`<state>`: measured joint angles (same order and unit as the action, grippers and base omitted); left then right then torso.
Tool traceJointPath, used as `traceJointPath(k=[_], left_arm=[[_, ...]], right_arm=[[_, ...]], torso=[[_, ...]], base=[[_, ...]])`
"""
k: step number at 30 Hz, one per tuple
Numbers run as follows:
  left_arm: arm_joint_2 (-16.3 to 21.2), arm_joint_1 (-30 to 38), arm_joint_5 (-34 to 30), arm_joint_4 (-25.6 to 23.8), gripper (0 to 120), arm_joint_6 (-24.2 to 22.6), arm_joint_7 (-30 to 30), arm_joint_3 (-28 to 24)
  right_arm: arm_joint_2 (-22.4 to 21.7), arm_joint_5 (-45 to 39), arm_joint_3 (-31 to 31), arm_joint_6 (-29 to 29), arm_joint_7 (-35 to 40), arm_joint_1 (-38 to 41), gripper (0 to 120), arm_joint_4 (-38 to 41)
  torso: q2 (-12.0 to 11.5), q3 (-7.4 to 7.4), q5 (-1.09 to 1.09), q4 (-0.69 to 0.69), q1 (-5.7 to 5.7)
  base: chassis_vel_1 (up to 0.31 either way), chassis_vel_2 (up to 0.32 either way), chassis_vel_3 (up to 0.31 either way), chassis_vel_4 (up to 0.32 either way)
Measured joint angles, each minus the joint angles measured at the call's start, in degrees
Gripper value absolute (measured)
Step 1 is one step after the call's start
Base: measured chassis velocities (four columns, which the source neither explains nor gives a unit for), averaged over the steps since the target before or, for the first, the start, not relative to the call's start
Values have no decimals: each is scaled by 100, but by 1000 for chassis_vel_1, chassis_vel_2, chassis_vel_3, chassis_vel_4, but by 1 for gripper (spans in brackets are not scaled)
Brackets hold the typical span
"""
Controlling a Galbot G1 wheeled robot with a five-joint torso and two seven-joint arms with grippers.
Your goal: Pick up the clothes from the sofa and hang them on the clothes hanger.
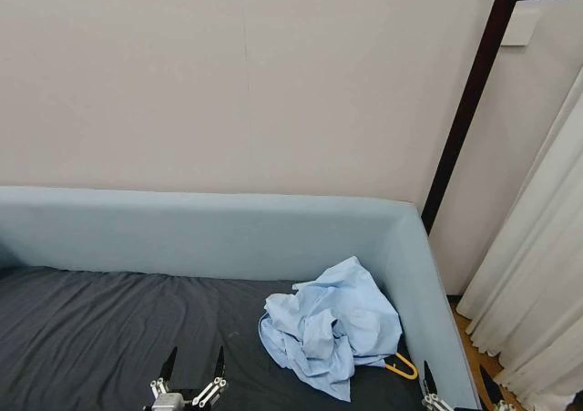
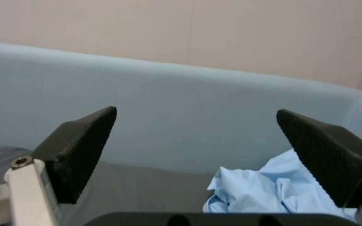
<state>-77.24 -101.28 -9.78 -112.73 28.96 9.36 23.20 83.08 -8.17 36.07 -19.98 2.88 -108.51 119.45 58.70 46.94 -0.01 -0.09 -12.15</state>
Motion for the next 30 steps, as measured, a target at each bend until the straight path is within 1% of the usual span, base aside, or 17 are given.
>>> traceJointPath(k=[2,5,7,9,10,12,13,14,15,17,18,20,21,22,25,26,30], left_arm=[[-7,-18,12,57,100,81,0,14],[-7,-40,12,81,100,111,-1,30],[1,-88,-14,151,100,175,-3,65],[4,-100,-17,171,100,198,-11,74],[15,-131,-31,220,100,241,-28,90],[40,-139,-54,261,100,248,-42,79],[90,-110,-82,329,100,246,-51,18],[90,-110,-82,329,100,246,-51,18],[105,-98,-81,371,100,245,-64,-10],[70,-140,-74,461,100,267,-69,-22],[70,-140,-74,461,100,267,-69,-22],[6,-207,-76,498,100,292,-69,-8],[-20,-232,-76,503,100,299,-68,7],[-20,-232,-76,503,100,299,-68,7],[-64,-269,-74,533,100,300,-68,30],[-64,-269,-74,533,100,300,-68,30],[-115,-310,-47,565,100,294,-68,66]], right_arm=[[-162,-187,-175,282,88,7,100,14],[-287,-338,-296,485,147,27,100,47],[-701,-851,-562,1109,285,170,100,144],[-804,-953,-604,1246,302,221,100,154],[-1065,-1196,-699,1549,321,359,100,155],[-1292,-1446,-762,1813,330,491,100,156],[-1499,-1833,-842,2142,366,581,100,182],[-1499,-1833,-842,2142,366,581,100,182],[-1608,-2049,-923,2332,393,651,100,195],[-1967,-2572,-1330,2845,470,1123,100,104],[-1967,-2572,-1330,2845,470,1123,100,104],[-2266,-2729,-1813,3026,484,1705,100,-201],[-2428,-2772,-2050,3057,483,2022,100,-394],[-2428,-2772,-2050,3057,483,2022,100,-394],[-2783,-2914,-2694,3146,477,2814,100,-906],[-2783,-2914,-2694,3146,477,2814,100,-906],[-2897,-2992,-3762,3228,489,3953,100,-1548]], torso=[[0,0,0,0,0],[0,0,0,0,0],[0,0,0,0,0],[0,0,0,1,0],[0,0,1,1,0],[0,0,1,3,0],[0,0,1,1,0],[0,0,1,1,0],[0,0,-1,-4,0],[0,0,-1,-2,0],[0,0,-1,-2,0],[0,1,2,4,0],[0,0,1,3,0],[0,0,1,3,0],[0,1,1,0,-1],[0,1,1,0,-1],[0,1,-1,-1,-1]], base=[[0,0,0,0],[0,0,0,0],[0,0,0,0],[0,0,0,0],[0,0,0,0],[0,0,0,0],[0,0,0,0],[0,0,0,0],[0,0,0,0],[0,0,0,0],[0,0,0,0],[0,0,0,0],[0,0,0,0],[0,0,0,0],[0,0,0,0],[0,0,0,0],[0,0,0,0]])
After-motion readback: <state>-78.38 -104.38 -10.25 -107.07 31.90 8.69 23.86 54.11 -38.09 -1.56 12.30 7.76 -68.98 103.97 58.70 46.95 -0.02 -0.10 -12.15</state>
